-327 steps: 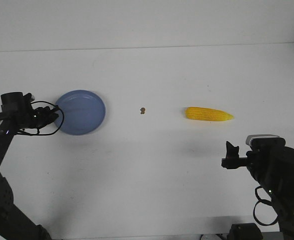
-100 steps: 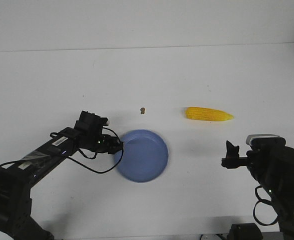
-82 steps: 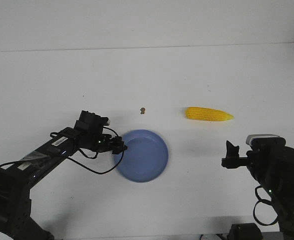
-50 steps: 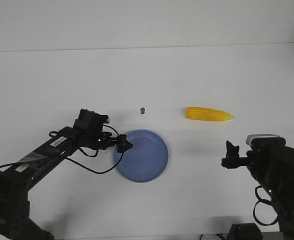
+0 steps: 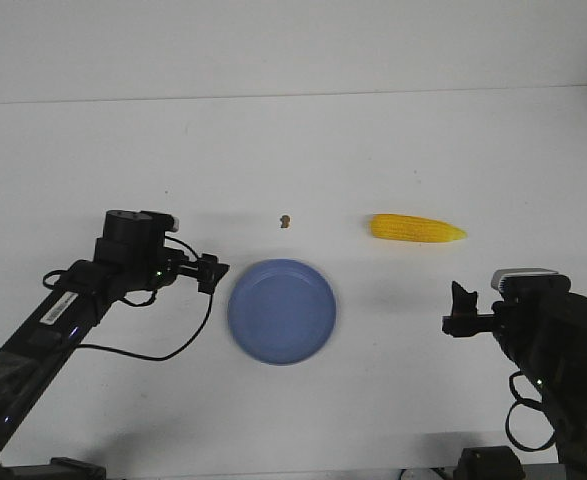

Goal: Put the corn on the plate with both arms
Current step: 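Withdraw the left gripper from the plate toward the robot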

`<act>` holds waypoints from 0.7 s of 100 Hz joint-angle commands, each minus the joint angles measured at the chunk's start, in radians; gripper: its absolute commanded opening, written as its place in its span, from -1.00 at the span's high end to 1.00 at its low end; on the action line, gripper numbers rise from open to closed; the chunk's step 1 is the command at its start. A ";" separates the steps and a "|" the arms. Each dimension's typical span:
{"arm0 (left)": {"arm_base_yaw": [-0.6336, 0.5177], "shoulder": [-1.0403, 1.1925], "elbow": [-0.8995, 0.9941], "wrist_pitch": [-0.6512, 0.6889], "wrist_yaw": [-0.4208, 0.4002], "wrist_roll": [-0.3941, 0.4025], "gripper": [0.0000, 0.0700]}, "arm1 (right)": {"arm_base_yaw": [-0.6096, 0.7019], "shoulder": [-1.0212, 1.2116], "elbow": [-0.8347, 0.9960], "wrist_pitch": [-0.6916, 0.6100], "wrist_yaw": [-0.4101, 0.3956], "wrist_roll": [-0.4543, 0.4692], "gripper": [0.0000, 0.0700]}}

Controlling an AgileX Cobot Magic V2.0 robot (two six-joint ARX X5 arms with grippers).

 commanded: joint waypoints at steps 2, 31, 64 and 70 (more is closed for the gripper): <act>0.016 -0.043 0.011 -0.008 -0.072 0.090 -0.94 | 0.002 0.005 0.015 0.010 0.001 0.009 -0.41; 0.112 -0.231 0.011 -0.069 -0.197 0.245 -0.94 | 0.002 0.005 0.015 0.011 0.001 0.009 -0.41; 0.183 -0.278 0.011 -0.137 -0.224 0.267 -0.94 | 0.002 0.005 0.015 0.011 0.001 0.009 -0.41; 0.183 -0.278 0.011 -0.134 -0.224 0.267 -0.93 | 0.002 0.005 0.015 0.014 0.001 0.009 -0.41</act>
